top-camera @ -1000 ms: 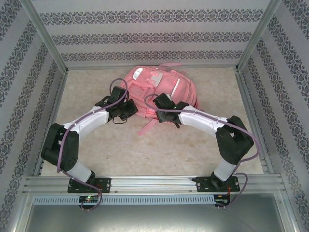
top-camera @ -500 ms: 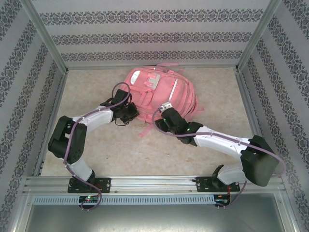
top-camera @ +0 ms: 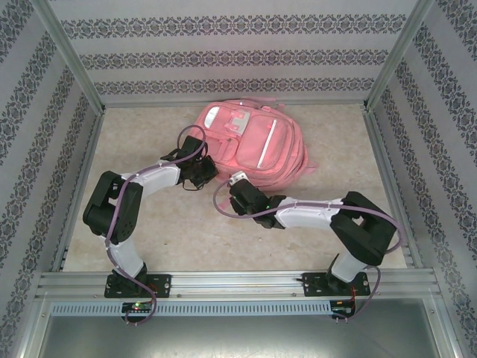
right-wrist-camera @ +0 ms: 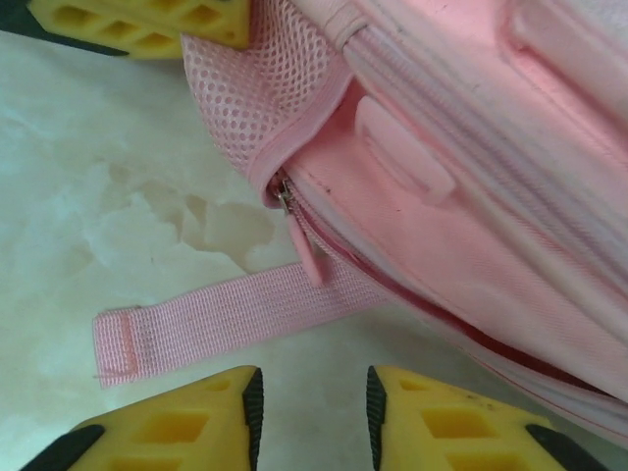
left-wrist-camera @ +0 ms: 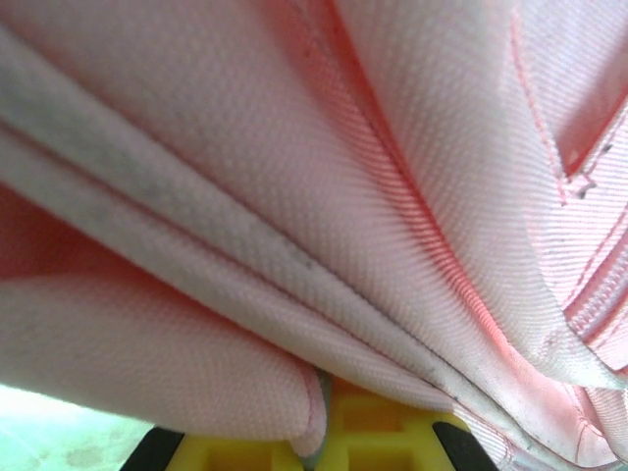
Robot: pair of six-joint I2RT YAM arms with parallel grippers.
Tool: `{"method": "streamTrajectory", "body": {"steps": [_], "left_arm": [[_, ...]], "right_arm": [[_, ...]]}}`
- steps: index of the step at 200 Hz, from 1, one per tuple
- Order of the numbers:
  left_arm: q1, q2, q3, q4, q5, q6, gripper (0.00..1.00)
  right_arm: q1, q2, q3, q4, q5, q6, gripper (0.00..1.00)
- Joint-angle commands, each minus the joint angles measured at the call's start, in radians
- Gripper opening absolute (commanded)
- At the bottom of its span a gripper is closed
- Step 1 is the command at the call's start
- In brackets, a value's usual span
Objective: Pack the student bag
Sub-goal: Zip the student bag at the top-center of the table.
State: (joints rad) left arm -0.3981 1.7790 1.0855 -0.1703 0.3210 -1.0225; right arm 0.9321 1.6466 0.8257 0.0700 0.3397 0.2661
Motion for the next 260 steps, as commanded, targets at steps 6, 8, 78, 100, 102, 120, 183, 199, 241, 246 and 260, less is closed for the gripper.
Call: {"method": "streamTrajectory", "body": {"steps": [6, 8, 78, 100, 102, 120, 183, 199, 241, 246, 260], "left_arm": [[-0.012, 0.020, 0.033, 0.046, 0.007, -0.002, 0.00], [-0.012, 0.020, 0.033, 0.046, 0.008, -0.002, 0.00], [-0.013, 0.023, 0.031, 0.042, 0.013, -0.008, 0.00], [-0.014, 0.025, 0.032, 0.045, 0.015, -0.012, 0.00], [-0.013, 0.024, 0.031, 0.046, 0.016, -0.013, 0.00], [-0.013, 0.023, 0.034, 0.041, 0.015, -0.011, 0.00], [-0.016, 0.028, 0.040, 0.039, 0.012, -0.014, 0.00], [-0.015, 0.027, 0.043, 0.033, 0.004, -0.010, 0.00], [-0.012, 0.028, 0.051, 0.012, -0.025, 0.004, 0.00], [-0.009, 0.028, 0.052, 0.008, -0.030, 0.005, 0.00], [0.001, 0.025, 0.051, -0.006, -0.048, 0.007, 0.00]], "right_arm": [[0.000, 0.053, 0.052, 0.051, -0.019, -0.006, 0.36], [-0.001, 0.057, 0.054, 0.051, -0.022, -0.005, 0.36], [-0.061, 0.164, 0.134, 0.038, -0.089, -0.005, 0.36], [-0.080, 0.203, 0.161, 0.034, -0.112, 0.003, 0.31], [-0.082, 0.206, 0.161, 0.034, -0.116, 0.004, 0.30], [-0.096, 0.225, 0.176, 0.031, -0.143, 0.020, 0.27], [-0.106, 0.290, 0.226, -0.015, -0.116, 0.011, 0.13], [-0.107, 0.264, 0.213, -0.021, -0.103, 0.013, 0.08], [-0.112, 0.170, 0.158, -0.065, -0.040, 0.041, 0.00], [-0.113, 0.159, 0.151, -0.070, -0.033, 0.046, 0.00], [-0.120, 0.129, 0.131, -0.089, -0.021, 0.062, 0.00]]}}
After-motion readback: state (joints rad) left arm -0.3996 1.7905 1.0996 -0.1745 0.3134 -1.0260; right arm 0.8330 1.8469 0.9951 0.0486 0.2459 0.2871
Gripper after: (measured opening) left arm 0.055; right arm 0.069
